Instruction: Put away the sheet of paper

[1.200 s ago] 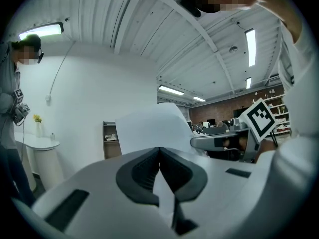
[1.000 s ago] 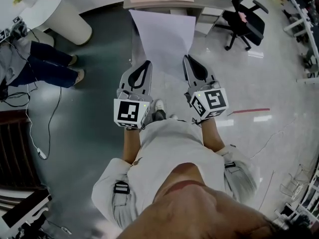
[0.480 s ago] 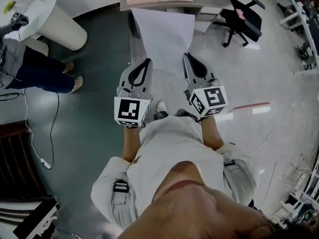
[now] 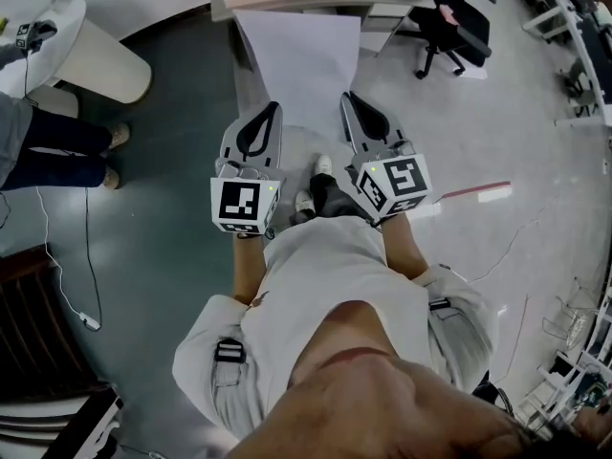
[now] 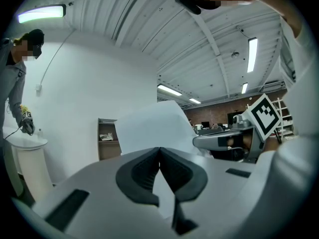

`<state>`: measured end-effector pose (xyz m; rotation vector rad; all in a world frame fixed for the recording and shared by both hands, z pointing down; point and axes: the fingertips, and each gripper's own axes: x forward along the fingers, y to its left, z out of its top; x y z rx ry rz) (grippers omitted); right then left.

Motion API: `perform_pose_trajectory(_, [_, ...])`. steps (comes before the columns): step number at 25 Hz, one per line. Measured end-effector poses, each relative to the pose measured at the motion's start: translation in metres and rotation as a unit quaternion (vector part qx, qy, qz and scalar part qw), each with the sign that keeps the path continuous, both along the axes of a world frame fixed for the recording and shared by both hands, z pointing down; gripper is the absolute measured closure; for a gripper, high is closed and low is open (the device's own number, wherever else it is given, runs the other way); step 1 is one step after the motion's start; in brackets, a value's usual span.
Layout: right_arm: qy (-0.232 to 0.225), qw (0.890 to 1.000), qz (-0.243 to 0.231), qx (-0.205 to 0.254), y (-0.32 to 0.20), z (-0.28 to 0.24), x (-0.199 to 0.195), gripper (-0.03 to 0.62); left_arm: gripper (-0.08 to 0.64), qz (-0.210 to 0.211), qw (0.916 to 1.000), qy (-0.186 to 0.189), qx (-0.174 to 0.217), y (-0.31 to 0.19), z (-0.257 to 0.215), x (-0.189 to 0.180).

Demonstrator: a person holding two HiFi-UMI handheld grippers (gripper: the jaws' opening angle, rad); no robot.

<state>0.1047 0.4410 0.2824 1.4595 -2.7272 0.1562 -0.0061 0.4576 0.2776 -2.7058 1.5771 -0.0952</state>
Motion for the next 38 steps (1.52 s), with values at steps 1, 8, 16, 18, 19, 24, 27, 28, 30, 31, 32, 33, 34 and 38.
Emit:
perform_pose_trajectory(1, [0.001, 1.000, 0.000, -0.001, -0.004, 0.000, 0.003, 0.572, 0.538, -0.001, 1.0000, 0.003, -0.001, -0.004, 0.000, 0.002])
perform_pose_trajectory(8, [-0.009, 1.000, -0.015, 0.001, -0.053, 0.000, 0.008, 0.572, 0.538, -0.012, 0.9999, -0.004, 0.001, -0.051, -0.004, 0.005])
perform_pose_trajectory(16, [-0.012, 0.999, -0.037, -0.002, -0.106, 0.002, 0.011, 0.572, 0.538, -0.023, 0.9997, -0.006, -0.005, -0.104, -0.005, 0.015])
perform_pose_trajectory(18, [-0.014, 0.999, -0.042, -0.004, -0.118, 0.002, 0.012, 0.572, 0.538, -0.027, 0.9996, -0.008, -0.005, -0.116, -0.005, 0.018])
perform_pose_trajectory(19, [-0.015, 0.999, -0.045, -0.004, -0.124, 0.002, 0.014, 0.572, 0.538, -0.030, 0.9995, -0.010, -0.006, -0.122, -0.005, 0.020])
perform_pose_trajectory(24, [-0.022, 0.998, -0.058, -0.002, -0.152, 0.002, 0.021, 0.572, 0.538, -0.040, 0.9990, -0.020, -0.005, -0.149, -0.006, 0.029])
perform_pose_trajectory(27, [-0.026, 0.997, -0.066, -0.002, -0.164, 0.002, 0.024, 0.572, 0.538, -0.046, 0.9986, -0.026, -0.005, -0.159, -0.007, 0.034])
perform_pose_trajectory(28, [-0.027, 0.997, -0.069, -0.002, -0.168, 0.002, 0.024, 0.572, 0.538, -0.048, 0.9985, -0.027, -0.004, -0.162, -0.008, 0.035])
perform_pose_trajectory(30, [-0.029, 0.997, -0.074, -0.002, -0.175, 0.000, 0.023, 0.572, 0.538, -0.052, 0.9983, -0.027, -0.006, -0.168, -0.009, 0.035])
perform_pose_trajectory(31, [-0.031, 0.997, -0.076, -0.002, -0.178, 0.000, 0.023, 0.572, 0.538, -0.055, 0.9982, -0.025, -0.007, -0.170, -0.009, 0.035])
perform_pose_trajectory(32, [-0.033, 0.996, -0.078, -0.003, -0.181, 0.000, 0.023, 0.572, 0.538, -0.057, 0.9981, -0.023, -0.009, -0.173, -0.009, 0.035])
perform_pose_trajectory(33, [-0.034, 0.996, -0.080, -0.003, -0.184, 0.000, 0.025, 0.572, 0.538, -0.059, 0.9980, -0.021, -0.010, -0.176, -0.009, 0.036])
perform_pose_trajectory(34, [-0.035, 0.996, -0.081, -0.004, -0.187, 0.000, 0.026, 0.572, 0.538, -0.061, 0.9979, -0.021, -0.011, -0.178, -0.008, 0.036])
perform_pose_trajectory(38, [-0.036, 0.996, -0.085, -0.008, -0.201, 0.003, 0.022, 0.572, 0.538, -0.069, 0.9972, -0.024, -0.017, -0.191, -0.003, 0.030])
